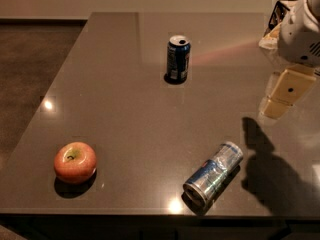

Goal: Move pepsi can near apple

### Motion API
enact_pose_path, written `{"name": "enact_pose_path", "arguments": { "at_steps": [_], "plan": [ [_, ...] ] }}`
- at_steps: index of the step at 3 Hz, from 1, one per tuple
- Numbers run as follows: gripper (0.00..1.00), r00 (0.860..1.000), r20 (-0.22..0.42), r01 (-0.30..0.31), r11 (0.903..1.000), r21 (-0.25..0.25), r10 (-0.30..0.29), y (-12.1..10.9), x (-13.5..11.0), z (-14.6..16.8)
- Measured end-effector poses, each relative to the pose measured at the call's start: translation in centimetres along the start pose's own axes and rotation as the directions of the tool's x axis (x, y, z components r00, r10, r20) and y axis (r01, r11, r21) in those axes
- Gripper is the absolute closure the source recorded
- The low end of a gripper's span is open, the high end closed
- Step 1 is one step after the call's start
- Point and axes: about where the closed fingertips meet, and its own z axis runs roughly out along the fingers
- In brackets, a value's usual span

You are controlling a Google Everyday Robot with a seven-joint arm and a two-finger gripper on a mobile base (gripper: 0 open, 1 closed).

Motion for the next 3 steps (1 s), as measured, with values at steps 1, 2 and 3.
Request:
{"name": "enact_pose_path", "arguments": {
  "at_steps": [1,2,3],
  "plan": [
    [0.0,0.996,0.069,-0.061,0.9981,0.004,0.061,-2.8,-1.8,1.9],
    [0.0,0.98,0.138,-0.146,0.9893,-0.001,0.145,-5.9,-3.6,4.6],
    [0.0,0.957,0.178,-0.234,0.9722,0.014,0.228,-9.0,-4.7,7.2]
  ]
}}
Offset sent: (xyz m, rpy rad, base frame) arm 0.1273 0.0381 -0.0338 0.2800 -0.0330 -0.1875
